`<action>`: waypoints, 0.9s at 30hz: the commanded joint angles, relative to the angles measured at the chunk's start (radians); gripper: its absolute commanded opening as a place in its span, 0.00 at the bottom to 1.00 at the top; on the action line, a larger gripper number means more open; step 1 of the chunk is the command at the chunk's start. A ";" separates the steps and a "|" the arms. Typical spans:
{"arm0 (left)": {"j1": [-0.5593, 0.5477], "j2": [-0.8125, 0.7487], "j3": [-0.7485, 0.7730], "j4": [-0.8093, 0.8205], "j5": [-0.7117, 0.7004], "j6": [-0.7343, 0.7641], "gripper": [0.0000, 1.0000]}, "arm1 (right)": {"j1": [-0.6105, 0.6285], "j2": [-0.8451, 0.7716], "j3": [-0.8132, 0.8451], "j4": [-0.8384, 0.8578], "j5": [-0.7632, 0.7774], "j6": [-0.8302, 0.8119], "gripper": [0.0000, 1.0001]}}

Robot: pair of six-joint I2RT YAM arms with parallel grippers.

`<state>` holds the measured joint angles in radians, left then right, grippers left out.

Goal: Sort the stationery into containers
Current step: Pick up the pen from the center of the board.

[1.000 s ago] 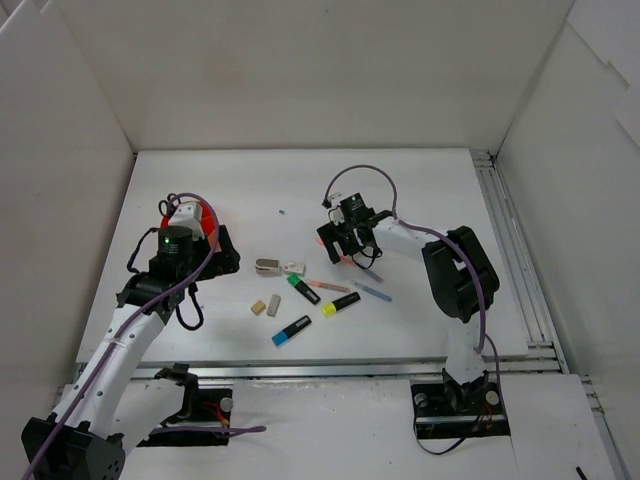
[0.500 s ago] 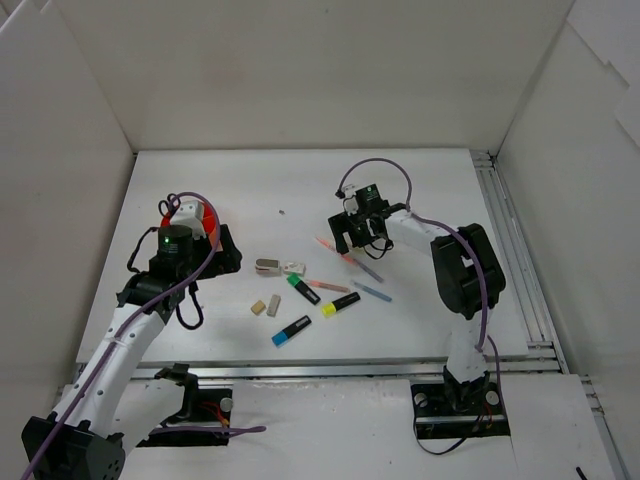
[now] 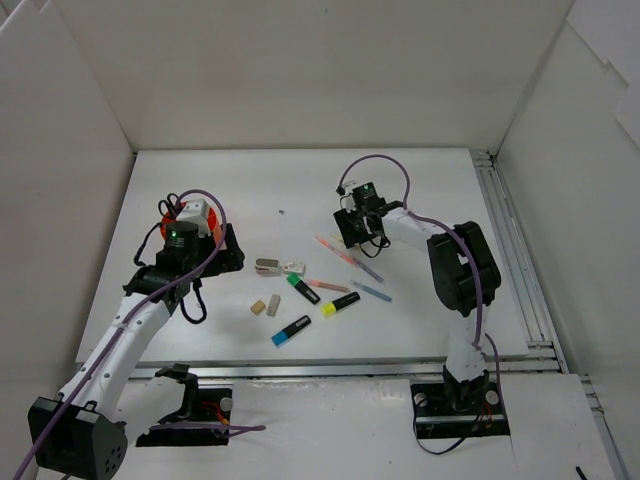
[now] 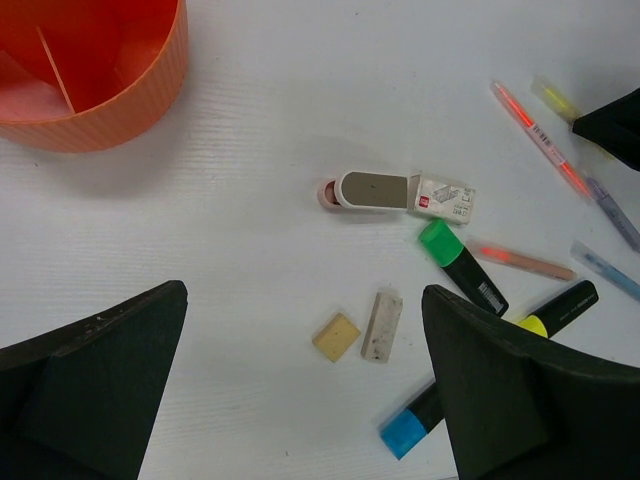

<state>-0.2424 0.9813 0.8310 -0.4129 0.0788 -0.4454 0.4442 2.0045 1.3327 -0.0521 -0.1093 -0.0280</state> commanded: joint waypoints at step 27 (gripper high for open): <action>-0.015 0.091 0.157 0.304 0.299 -0.124 0.99 | 0.099 -0.442 -0.263 0.430 -0.275 -0.077 0.00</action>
<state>-0.2481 1.0748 0.9478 -0.2581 0.2935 -0.4866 0.5098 1.7321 1.1679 0.1261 -0.2298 -0.1547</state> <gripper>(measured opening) 0.996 0.106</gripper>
